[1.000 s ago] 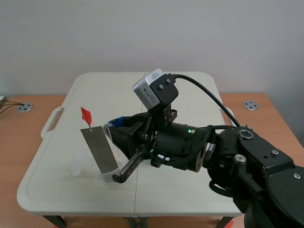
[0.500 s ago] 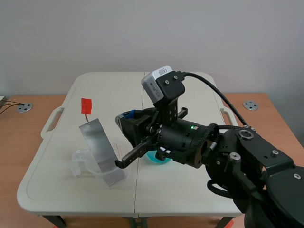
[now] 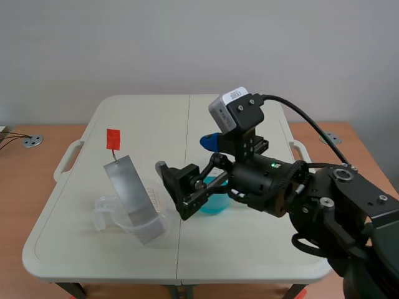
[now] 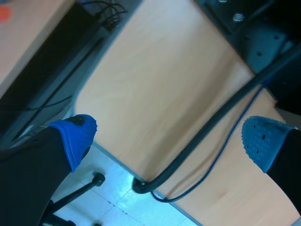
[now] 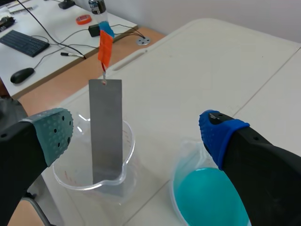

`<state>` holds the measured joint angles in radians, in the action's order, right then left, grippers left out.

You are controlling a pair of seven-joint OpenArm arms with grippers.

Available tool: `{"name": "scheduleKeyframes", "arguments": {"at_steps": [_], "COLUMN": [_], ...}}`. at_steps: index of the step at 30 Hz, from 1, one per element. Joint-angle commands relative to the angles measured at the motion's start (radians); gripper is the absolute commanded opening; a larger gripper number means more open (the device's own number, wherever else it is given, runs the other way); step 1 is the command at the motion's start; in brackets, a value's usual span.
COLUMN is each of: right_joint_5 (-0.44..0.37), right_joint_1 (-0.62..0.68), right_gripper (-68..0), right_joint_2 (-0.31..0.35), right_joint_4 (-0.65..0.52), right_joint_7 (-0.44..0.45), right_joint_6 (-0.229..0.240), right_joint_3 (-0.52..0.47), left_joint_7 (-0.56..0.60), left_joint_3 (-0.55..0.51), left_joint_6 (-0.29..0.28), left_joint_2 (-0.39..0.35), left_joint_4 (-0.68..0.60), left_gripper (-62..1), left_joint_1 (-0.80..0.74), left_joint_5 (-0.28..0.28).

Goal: Hold the metal plate by the orange handle, dip it into the blue solution, take it out and point at it, then put the plate back in the beaker on the left.
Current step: 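Return to the home posture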

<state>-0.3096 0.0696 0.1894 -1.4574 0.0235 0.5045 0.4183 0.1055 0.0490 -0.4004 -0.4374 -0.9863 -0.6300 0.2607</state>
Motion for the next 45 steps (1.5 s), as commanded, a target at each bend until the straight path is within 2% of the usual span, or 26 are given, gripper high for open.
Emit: {"name": "scheduleKeyframes", "arguments": {"at_steps": [1,5,14,21,25,28,36,41,45], "right_joint_5": [-0.040,-0.089,-0.092,-0.091,-0.087,-0.087,-0.076,-0.076,-0.071], "right_joint_1": [-0.014,-0.006,0.150,0.336,0.449,0.531,0.697,0.729,0.728], "right_gripper": [-12.6,-12.6,-12.6,-12.6,-12.6,-12.6,-12.6,-12.6,-12.6], "right_joint_2": [0.031,0.099,0.216,0.271,0.273,0.273,0.273,0.273,0.273], "right_joint_4": [-0.018,-0.039,-0.215,-0.327,-0.367,-0.390,-0.447,-0.452,-0.452], "right_joint_7": [0.016,0.018,0.044,0.081,0.113,0.146,0.214,0.241,0.241], "right_joint_6": [0.000,0.000,0.000,0.000,0.000,0.000,0.000,0.000,0.000], "right_joint_3": [-0.006,-0.009,-0.143,-0.260,-0.335,-0.388,-0.486,-0.507,-0.510], "left_joint_7": [0.010,0.033,0.126,0.304,0.376,0.378,0.460,0.502,0.524], "left_joint_3": [-0.055,-0.188,-0.507,-0.620,-0.612,-0.577,-0.388,-0.256,-0.205], "left_joint_6": [-0.002,-0.003,-0.006,-0.015,-0.042,-0.045,-0.044,-0.043,-0.043], "left_joint_2": [-0.010,-0.010,-0.010,-0.010,-0.010,-0.010,-0.010,-0.009,-0.007], "left_joint_4": [-0.026,-0.077,-0.212,-0.286,-0.308,-0.323,-0.335,-0.377,-0.415], "left_gripper": [1.4,1.4,1.4,1.4,1.4,1.4,1.4,1.4,1.4], "left_joint_1": [0.002,0.002,0.002,0.011,0.068,0.128,0.252,0.259,0.262], "left_joint_5": [-0.014,-0.042,-0.207,-0.277,-0.284,-0.285,-0.283,-0.283,-0.283]}}
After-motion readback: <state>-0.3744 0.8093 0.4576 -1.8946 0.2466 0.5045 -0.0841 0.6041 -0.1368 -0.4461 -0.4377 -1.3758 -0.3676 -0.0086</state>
